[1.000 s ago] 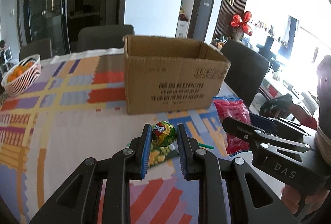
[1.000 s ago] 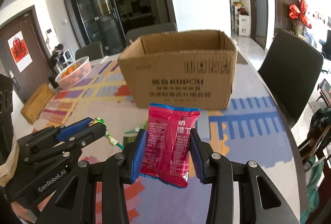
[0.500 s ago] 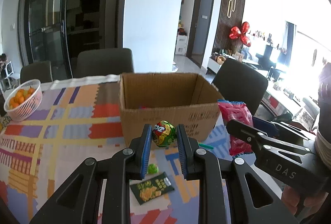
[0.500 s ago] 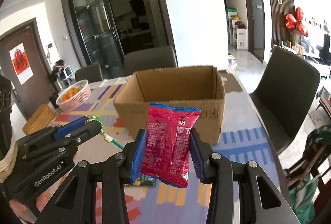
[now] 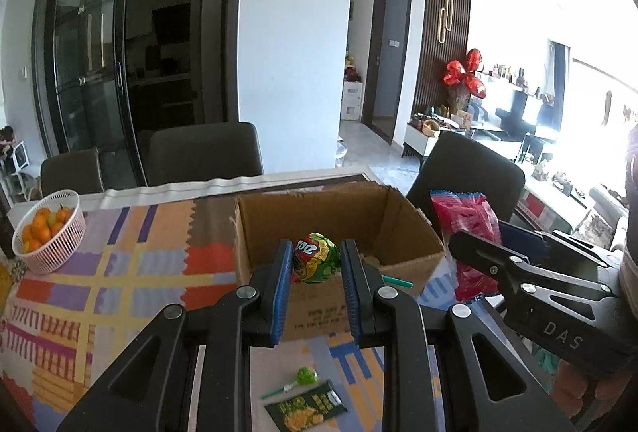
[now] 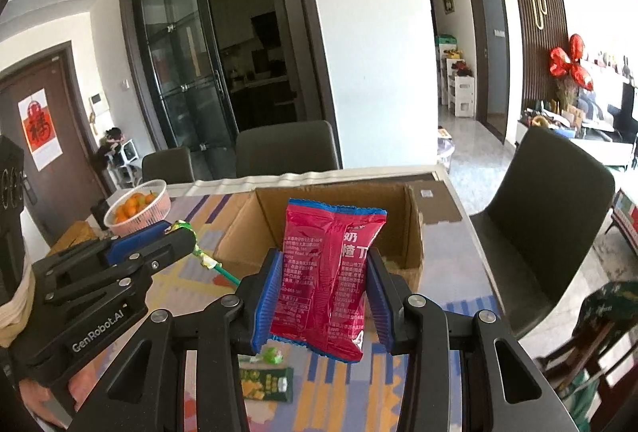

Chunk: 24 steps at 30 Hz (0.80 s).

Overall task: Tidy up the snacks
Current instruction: 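Carry the red bag and lollipop into the cardboard box and open both tools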

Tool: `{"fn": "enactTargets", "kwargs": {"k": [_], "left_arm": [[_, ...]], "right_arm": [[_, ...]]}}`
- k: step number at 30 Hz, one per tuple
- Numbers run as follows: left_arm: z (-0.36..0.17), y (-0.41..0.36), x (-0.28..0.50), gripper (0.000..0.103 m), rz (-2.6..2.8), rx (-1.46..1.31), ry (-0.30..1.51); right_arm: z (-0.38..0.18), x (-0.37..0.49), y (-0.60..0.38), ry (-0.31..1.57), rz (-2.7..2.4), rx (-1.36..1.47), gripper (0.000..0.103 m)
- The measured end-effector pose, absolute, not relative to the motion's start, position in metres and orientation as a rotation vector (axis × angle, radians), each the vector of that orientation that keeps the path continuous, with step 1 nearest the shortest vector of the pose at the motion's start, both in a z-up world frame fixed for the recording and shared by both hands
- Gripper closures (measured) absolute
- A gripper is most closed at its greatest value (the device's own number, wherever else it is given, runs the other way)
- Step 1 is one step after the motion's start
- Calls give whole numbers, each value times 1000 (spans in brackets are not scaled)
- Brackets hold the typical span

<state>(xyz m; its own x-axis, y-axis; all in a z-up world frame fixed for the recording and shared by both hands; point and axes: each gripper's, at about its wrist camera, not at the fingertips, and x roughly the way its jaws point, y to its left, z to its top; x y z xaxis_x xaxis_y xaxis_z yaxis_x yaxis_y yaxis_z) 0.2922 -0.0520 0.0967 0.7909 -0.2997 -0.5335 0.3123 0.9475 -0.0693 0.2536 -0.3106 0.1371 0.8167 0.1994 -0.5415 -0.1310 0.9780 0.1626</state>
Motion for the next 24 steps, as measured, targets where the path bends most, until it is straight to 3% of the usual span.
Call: {"fn": "enactTargets", "kwargs": {"k": [24], "left_arm": [[58,-68,399,78,-347,78,646]], "right_arm": [[113,350,-311,620,176,46,61]]}}
